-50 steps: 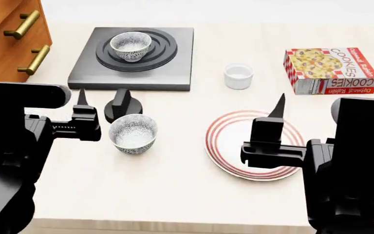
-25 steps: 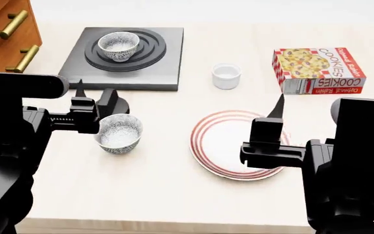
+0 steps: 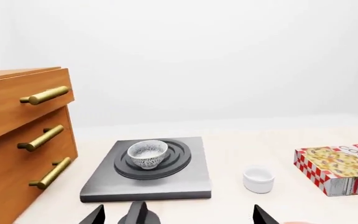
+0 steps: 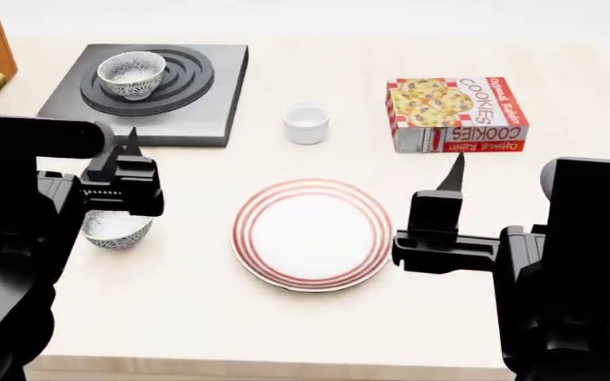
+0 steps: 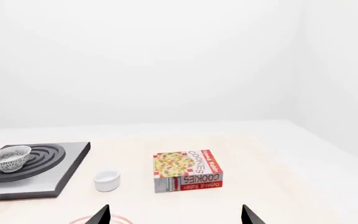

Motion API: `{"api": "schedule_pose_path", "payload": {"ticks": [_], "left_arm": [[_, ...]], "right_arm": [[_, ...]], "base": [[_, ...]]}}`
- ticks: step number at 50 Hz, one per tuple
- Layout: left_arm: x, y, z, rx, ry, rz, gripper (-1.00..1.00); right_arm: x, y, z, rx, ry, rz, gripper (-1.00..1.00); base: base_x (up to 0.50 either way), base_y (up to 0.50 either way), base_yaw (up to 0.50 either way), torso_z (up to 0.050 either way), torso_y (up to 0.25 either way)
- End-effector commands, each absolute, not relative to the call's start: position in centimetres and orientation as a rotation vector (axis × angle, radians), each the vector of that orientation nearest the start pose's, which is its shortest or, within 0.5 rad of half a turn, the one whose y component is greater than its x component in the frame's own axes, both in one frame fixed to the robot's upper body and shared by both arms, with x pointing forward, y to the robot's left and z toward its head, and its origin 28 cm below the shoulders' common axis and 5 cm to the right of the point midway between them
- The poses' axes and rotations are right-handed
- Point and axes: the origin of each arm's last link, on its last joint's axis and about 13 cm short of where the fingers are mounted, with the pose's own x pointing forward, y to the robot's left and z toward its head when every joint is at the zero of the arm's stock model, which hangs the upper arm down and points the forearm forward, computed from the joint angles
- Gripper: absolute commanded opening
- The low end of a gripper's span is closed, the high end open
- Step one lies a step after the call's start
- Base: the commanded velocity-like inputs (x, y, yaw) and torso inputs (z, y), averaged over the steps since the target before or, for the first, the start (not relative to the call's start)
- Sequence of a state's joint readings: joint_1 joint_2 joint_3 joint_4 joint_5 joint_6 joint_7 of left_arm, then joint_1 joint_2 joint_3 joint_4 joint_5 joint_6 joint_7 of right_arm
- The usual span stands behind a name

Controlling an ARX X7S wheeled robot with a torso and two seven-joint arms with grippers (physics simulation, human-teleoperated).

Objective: Pick the akita bowl on the stove and place it on the plate.

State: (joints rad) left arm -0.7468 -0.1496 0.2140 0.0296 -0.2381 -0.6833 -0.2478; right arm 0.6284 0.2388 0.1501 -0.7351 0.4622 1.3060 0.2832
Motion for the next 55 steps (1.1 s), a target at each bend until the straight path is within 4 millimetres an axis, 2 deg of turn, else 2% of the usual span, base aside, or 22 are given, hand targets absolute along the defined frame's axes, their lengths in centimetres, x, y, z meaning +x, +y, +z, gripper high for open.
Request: {"api": "schedule_pose_path", "payload": {"ticks": [1,24,55], "left_arm": [[33.39,19.72,17.95,0.066,-0.061,0.022,1.00],[33.25,19.59,17.95,0.065,-0.062,0.016,1.00],[33.39,19.61,18.15,0.055,-0.061,0.017,1.00]], "right_arm": [[23.92,-13.52,22.15,0.004,-0.066,-0.094,1.00],[23.93,-13.49,22.02,-0.003,-0.068,-0.085,1.00],[23.91,-13.48,22.08,-0.004,-0.067,-0.086,1.00]], "base": [[0.00,-0.07,0.00,0.000,0.000],[0.01,0.00,0.00,0.000,0.000],[0.23,0.00,0.00,0.000,0.000]]}}
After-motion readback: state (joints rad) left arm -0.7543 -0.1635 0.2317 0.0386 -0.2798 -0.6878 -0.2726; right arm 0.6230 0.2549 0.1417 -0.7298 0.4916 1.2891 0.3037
